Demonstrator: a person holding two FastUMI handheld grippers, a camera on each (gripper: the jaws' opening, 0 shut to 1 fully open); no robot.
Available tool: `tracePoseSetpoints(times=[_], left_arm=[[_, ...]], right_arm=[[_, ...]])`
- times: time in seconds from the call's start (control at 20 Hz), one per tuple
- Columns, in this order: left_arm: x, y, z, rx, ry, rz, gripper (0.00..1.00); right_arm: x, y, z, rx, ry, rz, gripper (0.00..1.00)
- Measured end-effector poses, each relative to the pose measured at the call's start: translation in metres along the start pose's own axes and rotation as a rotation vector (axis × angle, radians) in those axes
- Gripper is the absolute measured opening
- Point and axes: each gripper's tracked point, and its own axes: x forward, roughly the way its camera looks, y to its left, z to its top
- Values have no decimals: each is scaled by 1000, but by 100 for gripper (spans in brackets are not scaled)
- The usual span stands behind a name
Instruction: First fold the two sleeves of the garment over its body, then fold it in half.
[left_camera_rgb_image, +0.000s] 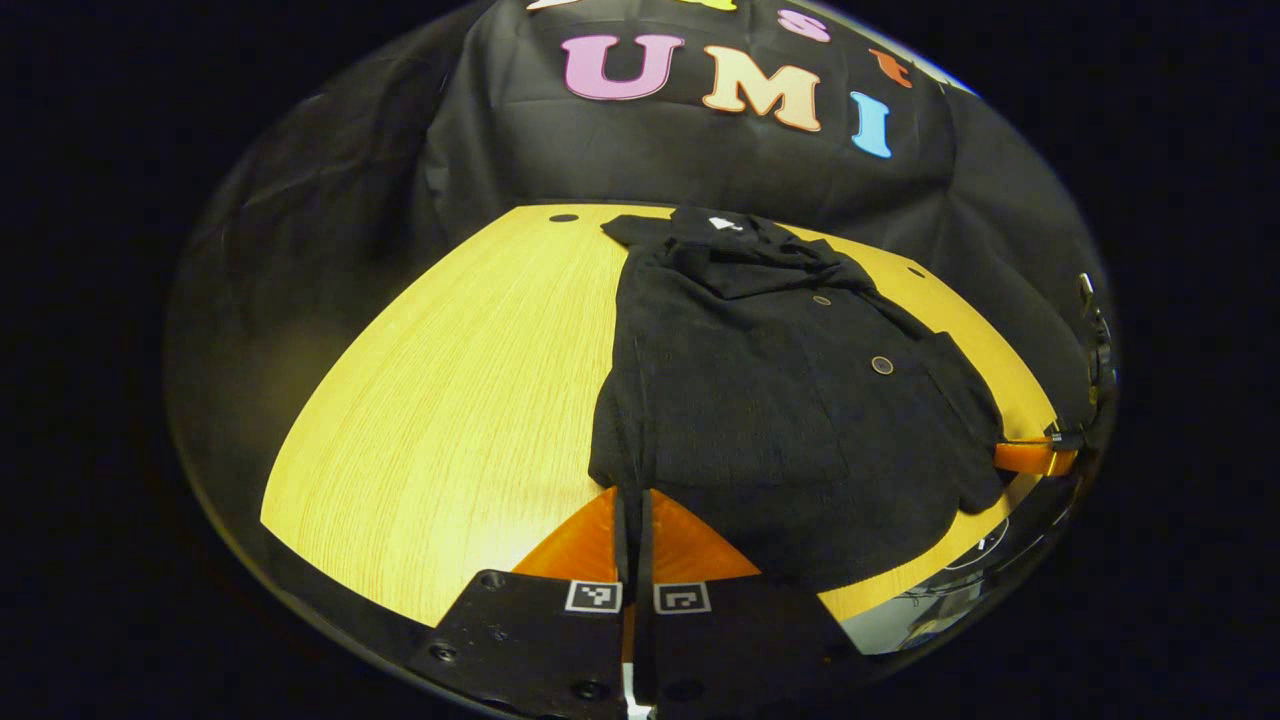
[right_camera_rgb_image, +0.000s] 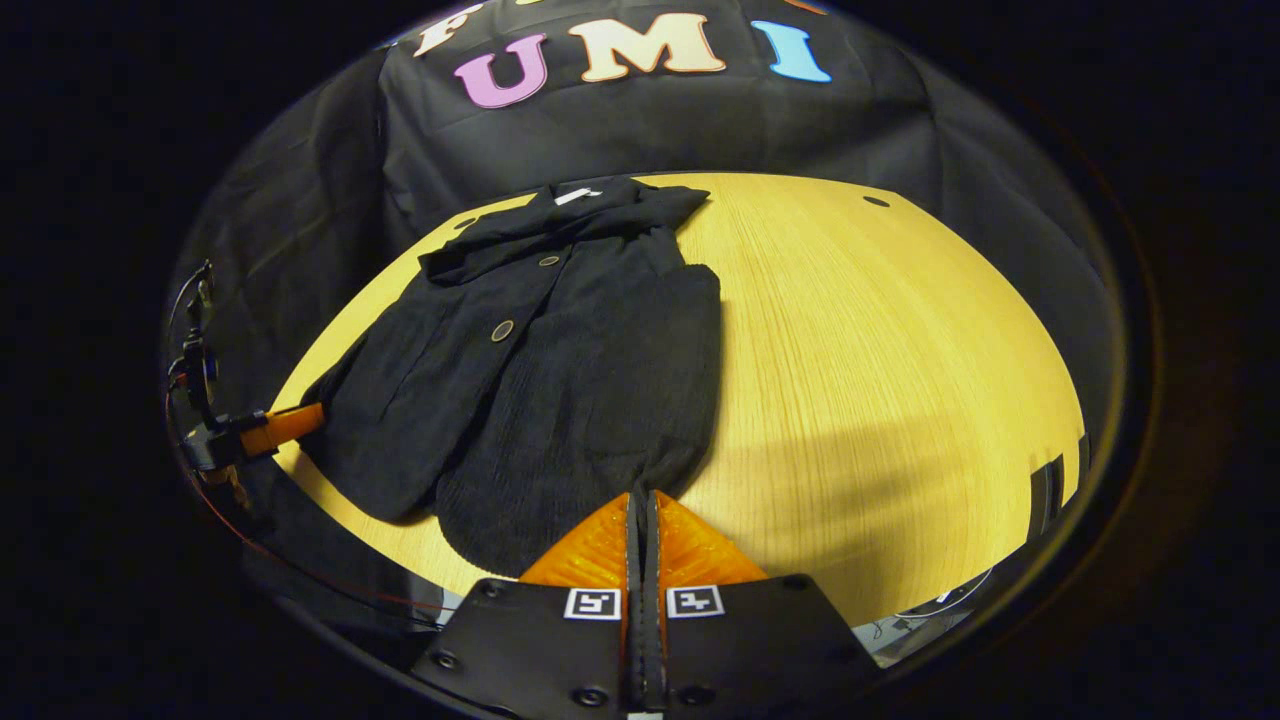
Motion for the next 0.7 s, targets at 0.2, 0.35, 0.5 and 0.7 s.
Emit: tracePoseSetpoints(times=[0.2, 0.35, 0.5, 0.7], left_arm=[[-14, -3, -10, 10, 44, 29, 0], [-34, -10, -18, 1, 69, 52, 0], [-51, -14, 3, -70, 5, 56, 0], [-60, -24, 38, -106, -54, 38, 0]], right_arm=[[-13, 3, -14, -25, 30, 62, 3], [-25, 0, -17, -39, 8, 99, 2], [-42, -1, -2, -28, -64, 133, 2], [-60, 8, 36, -16, -120, 176, 2]])
